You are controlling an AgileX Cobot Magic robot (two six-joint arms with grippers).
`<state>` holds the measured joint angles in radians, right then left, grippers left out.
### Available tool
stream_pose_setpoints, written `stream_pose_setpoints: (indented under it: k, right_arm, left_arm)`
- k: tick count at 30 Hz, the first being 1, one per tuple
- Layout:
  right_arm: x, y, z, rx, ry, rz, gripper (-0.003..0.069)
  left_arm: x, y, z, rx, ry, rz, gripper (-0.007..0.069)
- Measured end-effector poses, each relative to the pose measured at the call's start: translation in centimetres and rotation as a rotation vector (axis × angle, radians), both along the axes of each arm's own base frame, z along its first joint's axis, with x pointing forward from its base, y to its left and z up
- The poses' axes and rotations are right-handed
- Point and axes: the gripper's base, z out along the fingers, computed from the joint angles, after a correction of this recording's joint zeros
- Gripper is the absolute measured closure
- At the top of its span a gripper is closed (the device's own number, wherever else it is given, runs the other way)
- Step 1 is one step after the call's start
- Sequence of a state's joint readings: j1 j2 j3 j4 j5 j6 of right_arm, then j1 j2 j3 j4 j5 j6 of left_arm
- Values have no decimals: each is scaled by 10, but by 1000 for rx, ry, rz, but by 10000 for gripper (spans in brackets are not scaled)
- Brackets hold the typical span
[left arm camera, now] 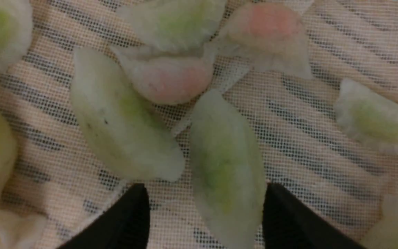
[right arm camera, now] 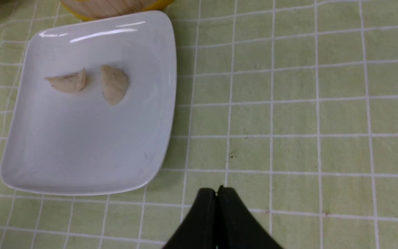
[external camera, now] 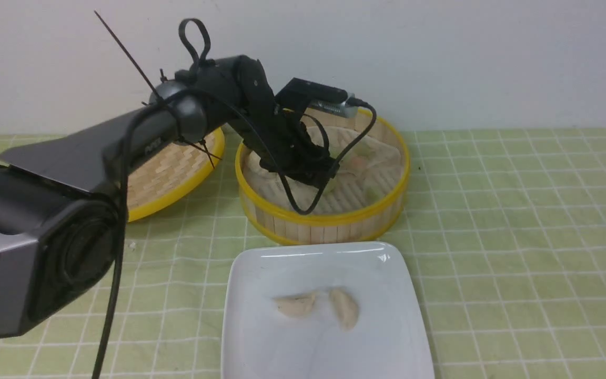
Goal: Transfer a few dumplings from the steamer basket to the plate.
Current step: Use the left arm to grab a dumpling from the steamer
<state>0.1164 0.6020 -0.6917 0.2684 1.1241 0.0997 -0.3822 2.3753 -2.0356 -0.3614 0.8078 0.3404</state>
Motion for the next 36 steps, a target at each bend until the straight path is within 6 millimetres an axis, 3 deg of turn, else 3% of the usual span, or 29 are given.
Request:
stream_pose_setpoints:
  k: [13, 19, 24, 27, 28, 29, 31, 36]
  right_arm:
    - [0, 0, 0, 2, 0, 0, 673]
    - [0, 0, 0, 2, 0, 0, 673]
    - [0, 0, 0, 1, 5, 2, 673]
    - [-1, 0, -1, -1, 17, 5, 673]
    - [-2, 0, -1, -2, 22, 6, 673]
    - [-2, 0, -1, -2, 23, 6, 673]
    - [-2, 1, -1, 2, 25, 7, 673]
    - [-2, 3, -1, 31, 30, 14, 673]
  left_arm:
    - [-1, -17, -13, -42, -1, -6, 223]
    - [-1, -24, -15, -50, -27, -7, 351]
    - [-8, -27, -8, -23, 27, -53, 354]
    - [-15, -25, 6, 19, 60, -99, 354]
    - [-21, -22, 27, 65, 82, -142, 354]
    - [-23, -20, 34, 77, 81, -151, 354]
    - [-31, -15, 66, 110, 80, -184, 354]
    - [-51, -5, 142, 67, -23, -145, 354]
